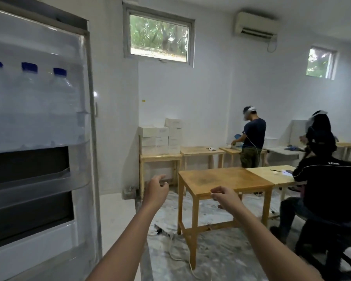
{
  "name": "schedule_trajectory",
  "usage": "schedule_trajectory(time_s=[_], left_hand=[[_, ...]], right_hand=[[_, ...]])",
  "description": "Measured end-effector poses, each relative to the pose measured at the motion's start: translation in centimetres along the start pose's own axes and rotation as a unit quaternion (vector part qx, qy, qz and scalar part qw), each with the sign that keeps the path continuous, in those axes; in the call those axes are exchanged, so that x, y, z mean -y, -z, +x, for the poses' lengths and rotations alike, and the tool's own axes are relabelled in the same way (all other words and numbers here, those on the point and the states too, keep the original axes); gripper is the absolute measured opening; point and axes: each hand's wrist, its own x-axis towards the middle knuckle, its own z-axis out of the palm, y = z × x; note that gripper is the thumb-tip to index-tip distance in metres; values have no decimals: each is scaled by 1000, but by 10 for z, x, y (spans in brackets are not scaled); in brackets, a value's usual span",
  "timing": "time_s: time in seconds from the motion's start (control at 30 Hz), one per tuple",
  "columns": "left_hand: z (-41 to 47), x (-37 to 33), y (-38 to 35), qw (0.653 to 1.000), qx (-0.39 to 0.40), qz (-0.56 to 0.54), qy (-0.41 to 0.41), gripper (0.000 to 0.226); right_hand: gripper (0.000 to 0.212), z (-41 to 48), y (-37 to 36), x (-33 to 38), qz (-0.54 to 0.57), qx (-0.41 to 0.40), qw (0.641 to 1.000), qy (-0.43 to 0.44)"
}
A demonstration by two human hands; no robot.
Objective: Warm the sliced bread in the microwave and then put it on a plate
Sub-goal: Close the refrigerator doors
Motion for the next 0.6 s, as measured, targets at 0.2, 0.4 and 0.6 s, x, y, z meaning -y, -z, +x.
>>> schedule_trajectory(time_s=[0.2,0.4,0.6], left_hand=[[98,43,0,997,-49,53,29,38],[193,95,27,980,-107,167,24,39],[251,107,81,893,-218,391,-48,34]], right_hand=[[26,121,-51,4,-6,85,996,27],[25,229,-134,29,-4,154,987,45],[26,306,-216,88,42,212,974,71]])
